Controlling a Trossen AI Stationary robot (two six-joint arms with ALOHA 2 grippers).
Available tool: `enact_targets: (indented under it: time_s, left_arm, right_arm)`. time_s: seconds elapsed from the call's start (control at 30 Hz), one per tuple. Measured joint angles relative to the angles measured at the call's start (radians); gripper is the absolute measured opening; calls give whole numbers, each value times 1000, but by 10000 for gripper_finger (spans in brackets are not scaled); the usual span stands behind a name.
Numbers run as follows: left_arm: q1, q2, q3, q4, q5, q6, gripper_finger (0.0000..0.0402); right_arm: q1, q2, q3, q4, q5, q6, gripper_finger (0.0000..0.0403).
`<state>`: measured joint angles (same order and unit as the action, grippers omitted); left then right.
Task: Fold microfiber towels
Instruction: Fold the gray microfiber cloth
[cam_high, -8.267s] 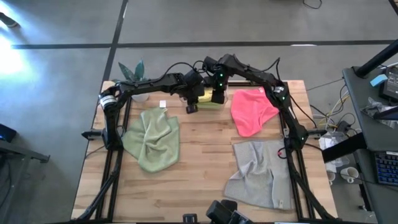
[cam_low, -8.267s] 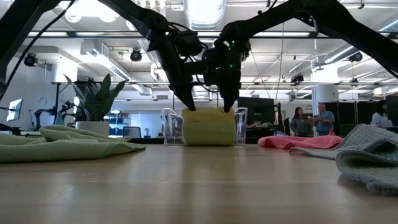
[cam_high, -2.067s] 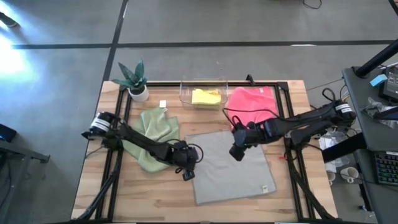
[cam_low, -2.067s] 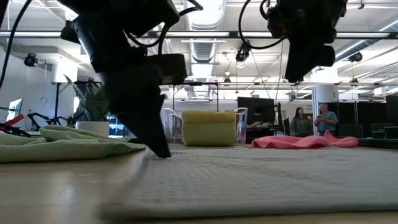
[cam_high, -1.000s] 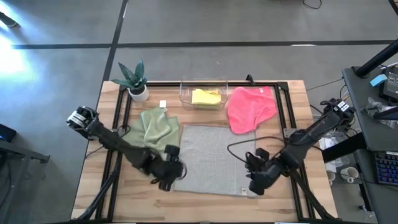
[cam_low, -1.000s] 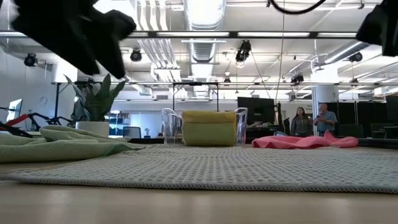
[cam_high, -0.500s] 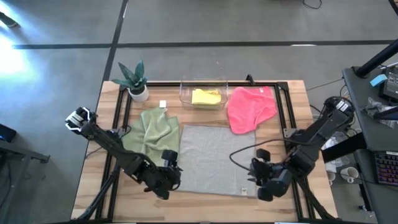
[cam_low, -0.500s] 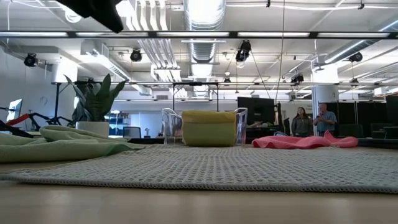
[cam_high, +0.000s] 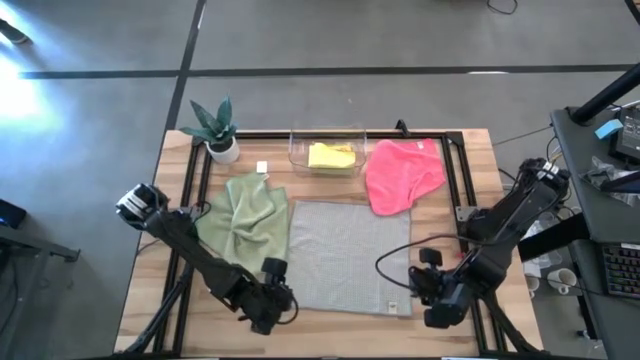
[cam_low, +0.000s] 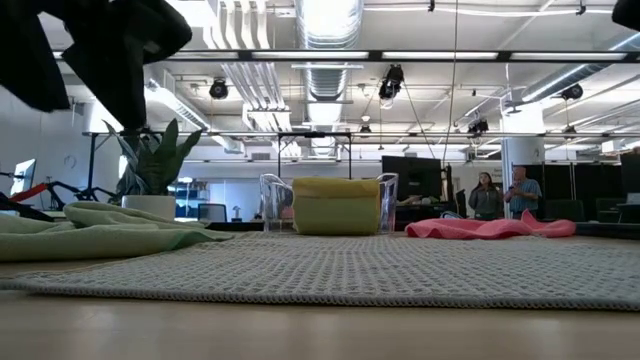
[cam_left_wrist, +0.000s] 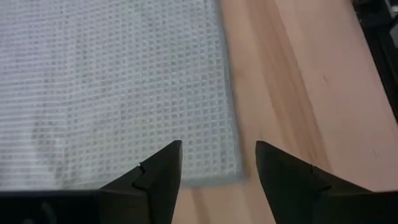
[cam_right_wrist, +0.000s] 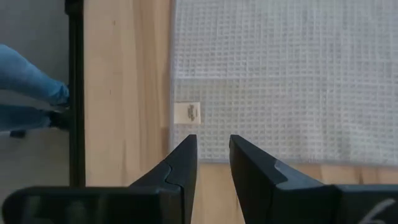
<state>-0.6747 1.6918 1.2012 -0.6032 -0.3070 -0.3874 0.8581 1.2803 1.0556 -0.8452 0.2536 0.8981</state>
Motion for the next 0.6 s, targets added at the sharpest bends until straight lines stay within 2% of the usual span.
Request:
enact_targets:
  time_s: [0.17,0.3,0.43,0.6]
  left_arm:
    - [-4,77,24,4,19,0,189]
    - [-5,128,35,10,21,0,189]
    - [-4,166,35,12,69,-1,189]
    - [-1,208,34,18,66,-2,189]
  right_arm:
    - [2,25,-10,6,-25,6,91]
    - [2,60,-11,13,-35,-5,112]
    - [2,95,-10,13,-52,-16,134]
    - [6,131,-8,17,-52,-24,155]
